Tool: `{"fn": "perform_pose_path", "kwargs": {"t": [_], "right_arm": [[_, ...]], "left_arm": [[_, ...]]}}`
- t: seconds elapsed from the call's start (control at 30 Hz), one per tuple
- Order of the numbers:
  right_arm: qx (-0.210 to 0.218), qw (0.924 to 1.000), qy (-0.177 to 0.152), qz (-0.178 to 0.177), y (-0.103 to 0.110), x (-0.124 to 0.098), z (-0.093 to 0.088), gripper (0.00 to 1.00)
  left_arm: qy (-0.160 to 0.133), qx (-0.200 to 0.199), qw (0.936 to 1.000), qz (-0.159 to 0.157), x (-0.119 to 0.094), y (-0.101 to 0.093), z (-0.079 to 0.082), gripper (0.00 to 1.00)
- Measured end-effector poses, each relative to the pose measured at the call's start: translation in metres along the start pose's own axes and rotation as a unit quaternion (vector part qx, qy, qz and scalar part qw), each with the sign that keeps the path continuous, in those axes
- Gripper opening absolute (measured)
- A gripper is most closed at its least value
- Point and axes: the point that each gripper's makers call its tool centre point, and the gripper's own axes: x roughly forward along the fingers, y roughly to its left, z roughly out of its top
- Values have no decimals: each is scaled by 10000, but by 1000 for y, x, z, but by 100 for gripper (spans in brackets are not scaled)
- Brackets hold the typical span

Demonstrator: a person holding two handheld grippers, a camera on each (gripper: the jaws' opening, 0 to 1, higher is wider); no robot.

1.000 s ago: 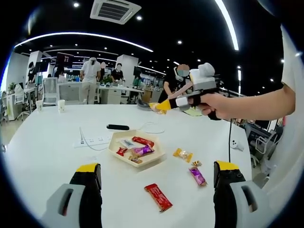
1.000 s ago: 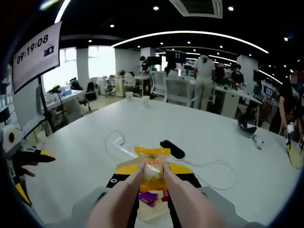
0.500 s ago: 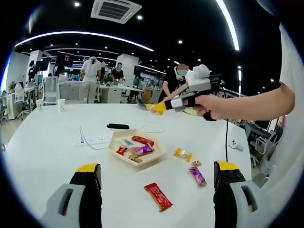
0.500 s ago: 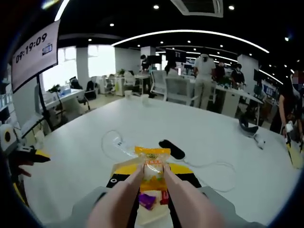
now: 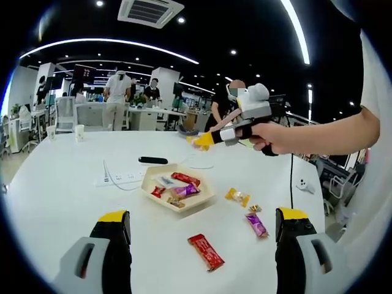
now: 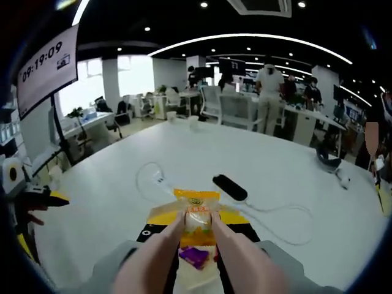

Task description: Place the target food into the container with the food tongs after gripping and lifting it, then release it inside without dropping or visibly crushing the food.

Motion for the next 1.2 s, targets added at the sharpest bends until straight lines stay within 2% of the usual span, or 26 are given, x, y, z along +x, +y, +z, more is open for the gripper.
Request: {"fn": "perform_pose_path", "kwargs": {"t": [0.47,1.2], "right_arm": [[317,9994,-101,135,7,-3,4,24],[467,9986,-165,182,9,-8,7,26]], "left_arm": [[18,-10,10000,-29,1,-1,-1,99],[0,36,10000,-41,-1,-4,0,99]]}}
